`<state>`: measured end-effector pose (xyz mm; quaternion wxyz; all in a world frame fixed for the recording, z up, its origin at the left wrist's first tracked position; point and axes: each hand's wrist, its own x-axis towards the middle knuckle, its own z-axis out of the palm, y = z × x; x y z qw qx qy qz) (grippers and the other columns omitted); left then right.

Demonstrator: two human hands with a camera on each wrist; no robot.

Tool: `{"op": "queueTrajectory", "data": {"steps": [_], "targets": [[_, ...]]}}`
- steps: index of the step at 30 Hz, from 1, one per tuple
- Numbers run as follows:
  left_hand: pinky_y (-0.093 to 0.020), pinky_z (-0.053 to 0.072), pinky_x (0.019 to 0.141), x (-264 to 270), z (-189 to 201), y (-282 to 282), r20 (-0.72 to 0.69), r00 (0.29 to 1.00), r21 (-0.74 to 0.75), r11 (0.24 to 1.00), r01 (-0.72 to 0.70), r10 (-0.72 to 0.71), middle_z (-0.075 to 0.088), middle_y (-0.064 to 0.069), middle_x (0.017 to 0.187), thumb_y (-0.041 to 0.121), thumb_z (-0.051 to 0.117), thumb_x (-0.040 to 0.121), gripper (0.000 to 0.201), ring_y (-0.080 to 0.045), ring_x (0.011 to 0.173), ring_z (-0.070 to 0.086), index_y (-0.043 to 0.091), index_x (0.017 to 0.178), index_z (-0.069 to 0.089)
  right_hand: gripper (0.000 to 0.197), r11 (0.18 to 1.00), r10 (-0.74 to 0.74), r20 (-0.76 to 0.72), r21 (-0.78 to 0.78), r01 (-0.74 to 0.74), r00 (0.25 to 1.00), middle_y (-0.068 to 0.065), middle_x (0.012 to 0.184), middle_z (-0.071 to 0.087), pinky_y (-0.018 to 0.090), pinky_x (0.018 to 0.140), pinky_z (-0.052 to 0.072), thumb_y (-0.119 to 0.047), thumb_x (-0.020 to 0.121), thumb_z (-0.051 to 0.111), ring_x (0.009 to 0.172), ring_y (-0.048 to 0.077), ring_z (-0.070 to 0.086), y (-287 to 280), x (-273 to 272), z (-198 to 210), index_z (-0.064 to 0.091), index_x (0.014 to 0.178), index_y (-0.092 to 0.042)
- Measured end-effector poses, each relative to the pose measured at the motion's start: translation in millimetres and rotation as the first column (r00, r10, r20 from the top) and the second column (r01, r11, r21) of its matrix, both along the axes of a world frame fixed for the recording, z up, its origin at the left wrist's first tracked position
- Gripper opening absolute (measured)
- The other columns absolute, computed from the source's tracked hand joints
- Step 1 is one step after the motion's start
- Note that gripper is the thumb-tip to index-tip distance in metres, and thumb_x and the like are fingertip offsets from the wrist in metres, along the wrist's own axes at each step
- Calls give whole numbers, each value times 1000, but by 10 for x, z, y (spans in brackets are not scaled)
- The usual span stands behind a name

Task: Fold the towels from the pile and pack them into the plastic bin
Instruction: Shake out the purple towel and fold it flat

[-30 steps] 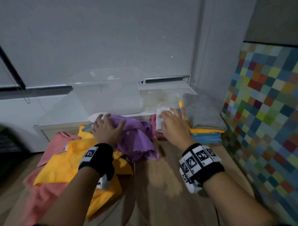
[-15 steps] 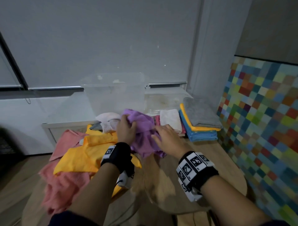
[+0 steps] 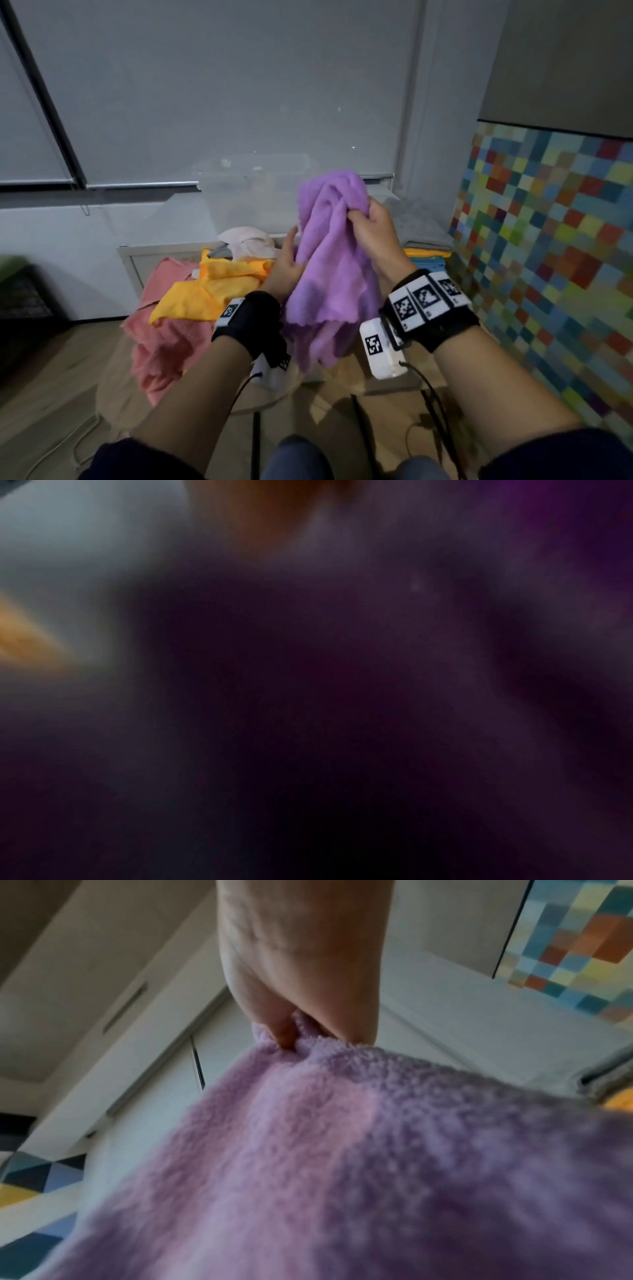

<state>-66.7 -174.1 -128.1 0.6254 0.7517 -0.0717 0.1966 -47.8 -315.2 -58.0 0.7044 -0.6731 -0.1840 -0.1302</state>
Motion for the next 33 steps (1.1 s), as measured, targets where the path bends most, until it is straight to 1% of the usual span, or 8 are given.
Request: {"op": "queueTrajectory", "data": {"steps": [4,9,12,15,21,25,29,33], "targets": [[-18,48,63,-174,-163,-153,-64,996,-56,997,53,-56,67,7,76,15,65,85,19,3,67,58,1,96,59,20,989,13,78,-148,-2,997,-5,76,64,16,62,48,-1,90,50,66,-1,58,-277,-151,70,65,87,-13],[-46,51,70,-142,-268,-78,11,995,-1,995,-99,99,65,-20,85,46,66,75,43,-18,75,57,6,90,59,19,667,-212,246,-672,324,946,13,96,69,41,77,53,-13,88,52,91,30,65,-800,-88,-204,65,101,-11],[-34,41,60,-125,-189,-76,69,974,93,971,-220,214,51,-2,64,42,64,76,28,-15,63,44,21,68,47,31,411,-309,363,-783,468,879,14,109,67,39,84,48,-7,90,43,102,35,61,-1024,-159,-204,63,112,-15],[-20,36,58,-50,-53,-91,103,959,4,964,-266,264,44,4,65,17,66,85,29,-14,65,41,22,68,43,44,438,-377,457,-679,589,806,16,119,63,40,91,43,5,89,35,109,35,57,-1118,-149,-82,61,121,-12],[-9,38,50,-35,-164,-54,-38,983,-84,980,-182,180,49,-1,72,7,50,69,18,-12,62,44,19,81,44,50,665,-118,164,-720,201,979,18,126,58,34,102,39,8,85,46,115,30,55,-975,332,-279,49,133,-8],[-18,42,50,-53,-418,-22,-401,901,62,986,-153,165,57,-14,81,-9,48,81,30,-20,71,49,11,102,54,37,547,-233,-42,-832,96,972,18,113,65,26,68,49,-6,91,43,97,34,64,-1099,299,-706,57,125,-10],[-30,39,58,69,-491,1,-536,824,92,983,-160,184,52,-6,55,6,62,79,22,-22,63,45,10,59,52,31,300,-437,-105,-953,35,893,19,116,62,34,93,47,-11,91,44,111,31,59,-1324,174,-1016,60,116,-2],[-34,41,74,163,-486,-120,-520,832,215,973,-89,191,64,-26,94,23,60,89,30,-28,87,57,-7,91,65,31,292,-486,-193,-955,-49,852,18,118,61,34,91,49,-15,89,50,109,30,59,-1260,72,-1306,59,116,-2]]}}
